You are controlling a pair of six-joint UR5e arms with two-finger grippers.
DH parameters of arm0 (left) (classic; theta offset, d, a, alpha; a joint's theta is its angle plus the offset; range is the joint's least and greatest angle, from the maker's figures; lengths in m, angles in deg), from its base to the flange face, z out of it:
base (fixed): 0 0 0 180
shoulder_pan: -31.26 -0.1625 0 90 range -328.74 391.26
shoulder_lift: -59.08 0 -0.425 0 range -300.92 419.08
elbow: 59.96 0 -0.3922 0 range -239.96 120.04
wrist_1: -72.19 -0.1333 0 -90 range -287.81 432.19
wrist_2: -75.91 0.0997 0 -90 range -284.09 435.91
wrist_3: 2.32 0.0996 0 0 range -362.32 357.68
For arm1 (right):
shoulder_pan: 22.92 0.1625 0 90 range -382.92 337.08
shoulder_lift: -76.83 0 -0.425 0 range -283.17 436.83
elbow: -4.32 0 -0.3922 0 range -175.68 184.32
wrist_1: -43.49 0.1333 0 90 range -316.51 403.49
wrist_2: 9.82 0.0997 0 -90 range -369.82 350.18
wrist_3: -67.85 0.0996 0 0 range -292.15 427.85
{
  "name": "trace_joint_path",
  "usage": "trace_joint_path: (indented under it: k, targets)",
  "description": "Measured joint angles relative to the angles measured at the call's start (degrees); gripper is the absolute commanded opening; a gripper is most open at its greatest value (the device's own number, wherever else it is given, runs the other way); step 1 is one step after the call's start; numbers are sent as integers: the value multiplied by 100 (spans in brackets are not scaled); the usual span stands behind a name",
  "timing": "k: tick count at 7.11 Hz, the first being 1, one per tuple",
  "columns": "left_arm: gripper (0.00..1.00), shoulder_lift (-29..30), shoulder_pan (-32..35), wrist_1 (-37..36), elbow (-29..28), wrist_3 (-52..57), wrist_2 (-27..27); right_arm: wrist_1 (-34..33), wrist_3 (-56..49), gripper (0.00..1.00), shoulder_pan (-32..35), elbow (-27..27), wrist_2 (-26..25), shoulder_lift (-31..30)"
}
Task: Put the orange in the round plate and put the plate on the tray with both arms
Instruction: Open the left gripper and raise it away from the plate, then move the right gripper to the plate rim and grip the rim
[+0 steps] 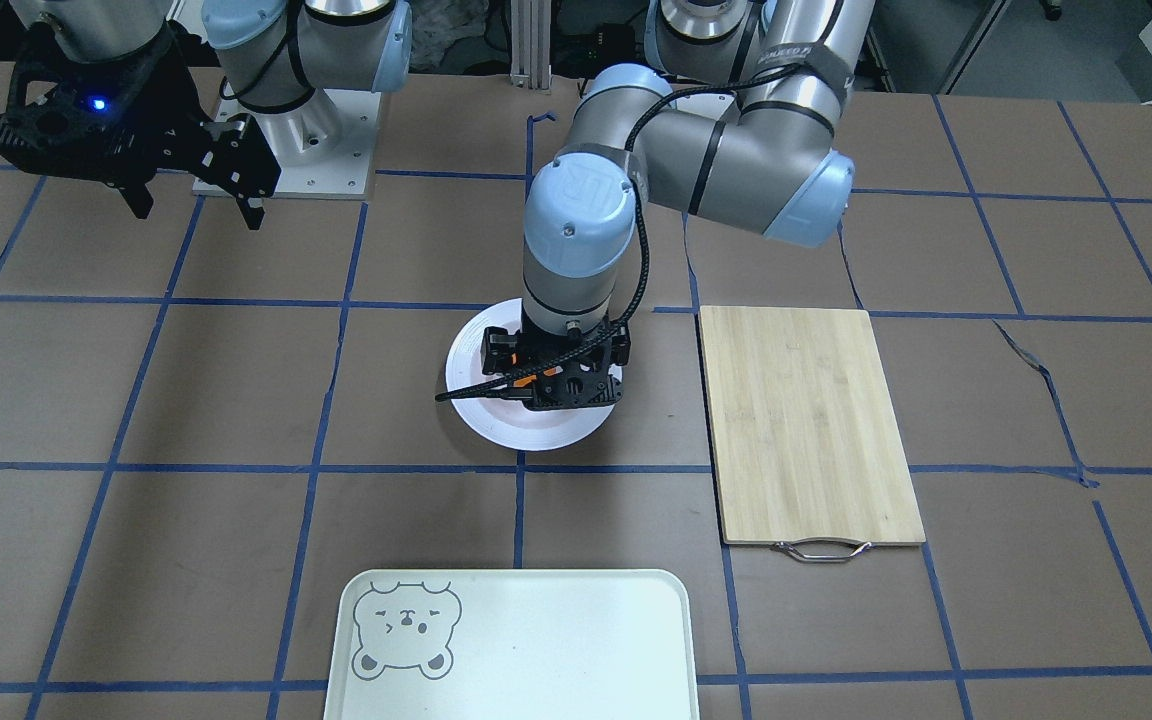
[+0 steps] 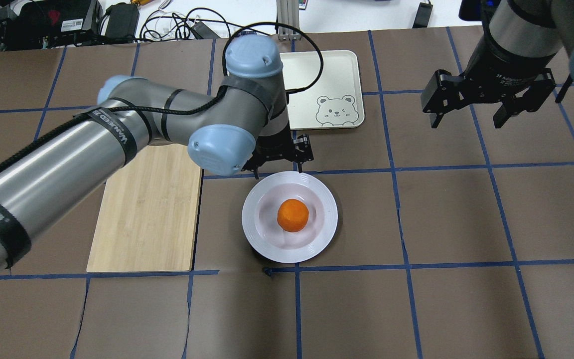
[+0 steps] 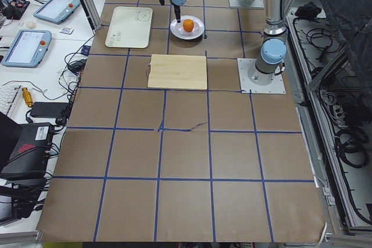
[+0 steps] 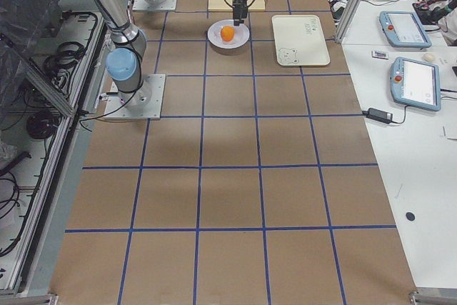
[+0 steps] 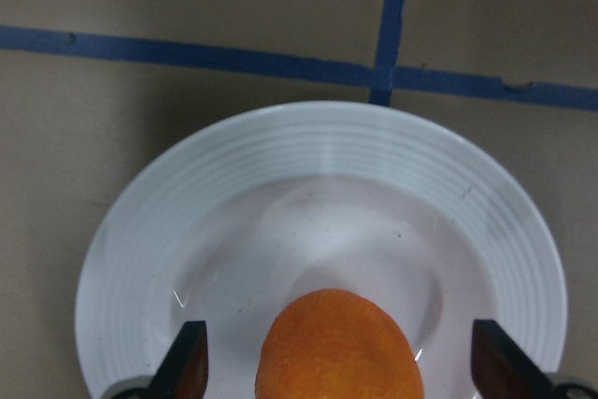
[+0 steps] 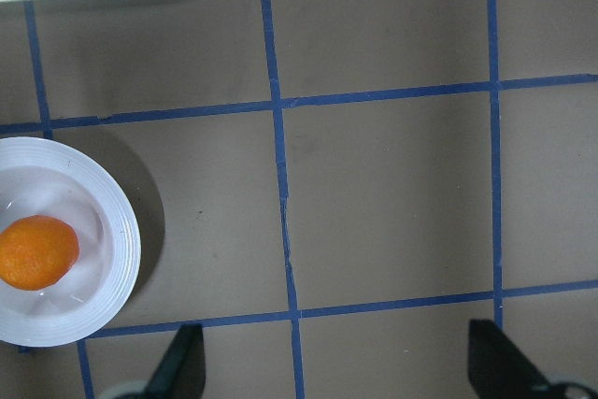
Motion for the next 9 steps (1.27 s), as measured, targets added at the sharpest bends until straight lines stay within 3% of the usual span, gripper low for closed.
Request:
trace_joint_path:
  k: [2,4,6,9]
  targets:
    - [100,-390,-625,1215,-800,1181,-6,-21,-131,100,-70,5,330,223]
    - [100,-962,-1171,1865,-997,1868,7,-46,-689,100,-359,11,1266,653]
    - [100,-1360,-1616,1997,-908,2122,5,-298,-1315,100,-565,192,1902,1061]
    - [100,-1571,-1817,1667,-674,2199,-10,-1752,-1605,100,-611,1450,2665,1367]
